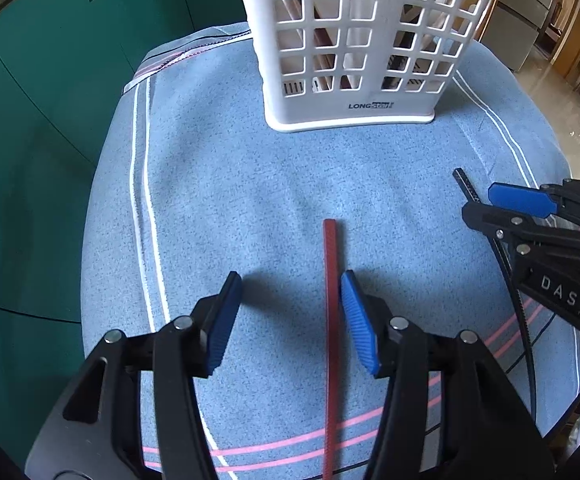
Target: Organize utensils
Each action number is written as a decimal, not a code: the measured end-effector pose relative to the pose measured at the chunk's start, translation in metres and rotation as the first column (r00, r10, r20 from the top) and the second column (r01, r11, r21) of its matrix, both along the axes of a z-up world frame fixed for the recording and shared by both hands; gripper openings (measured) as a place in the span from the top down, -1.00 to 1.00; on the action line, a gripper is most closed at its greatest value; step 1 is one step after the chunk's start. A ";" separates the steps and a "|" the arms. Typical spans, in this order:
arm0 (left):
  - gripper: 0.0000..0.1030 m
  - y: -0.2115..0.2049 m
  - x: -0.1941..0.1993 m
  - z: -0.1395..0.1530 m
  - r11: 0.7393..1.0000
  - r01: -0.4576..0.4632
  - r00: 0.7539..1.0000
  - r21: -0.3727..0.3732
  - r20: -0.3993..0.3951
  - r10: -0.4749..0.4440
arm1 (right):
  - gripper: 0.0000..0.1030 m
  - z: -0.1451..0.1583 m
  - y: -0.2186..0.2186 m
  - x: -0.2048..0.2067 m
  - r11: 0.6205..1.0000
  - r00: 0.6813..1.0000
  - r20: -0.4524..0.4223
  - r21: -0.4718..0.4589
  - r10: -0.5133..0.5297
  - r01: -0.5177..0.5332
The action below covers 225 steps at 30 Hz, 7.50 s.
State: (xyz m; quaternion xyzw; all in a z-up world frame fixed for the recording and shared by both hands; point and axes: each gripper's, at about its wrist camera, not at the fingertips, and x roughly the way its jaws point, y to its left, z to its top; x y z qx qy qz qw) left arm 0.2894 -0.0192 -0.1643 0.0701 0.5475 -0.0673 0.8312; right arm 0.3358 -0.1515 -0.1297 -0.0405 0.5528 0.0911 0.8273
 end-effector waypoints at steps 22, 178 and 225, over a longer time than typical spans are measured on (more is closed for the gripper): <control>0.06 -0.002 0.003 0.000 1.000 0.028 1.000 -0.015 -0.006 -0.028 | 0.38 -0.004 0.005 0.000 1.000 1.000 0.011 -0.026 0.009 -0.008; -0.92 0.037 -0.263 0.159 0.989 -0.044 0.666 -0.141 0.734 0.134 | -0.94 0.136 -0.029 -0.277 0.988 0.680 0.718 0.102 -0.152 0.114; -0.92 0.013 -0.269 0.148 0.992 0.008 0.686 -0.129 0.722 0.088 | -0.94 0.134 -0.039 -0.284 0.984 0.688 0.704 0.145 -0.177 0.106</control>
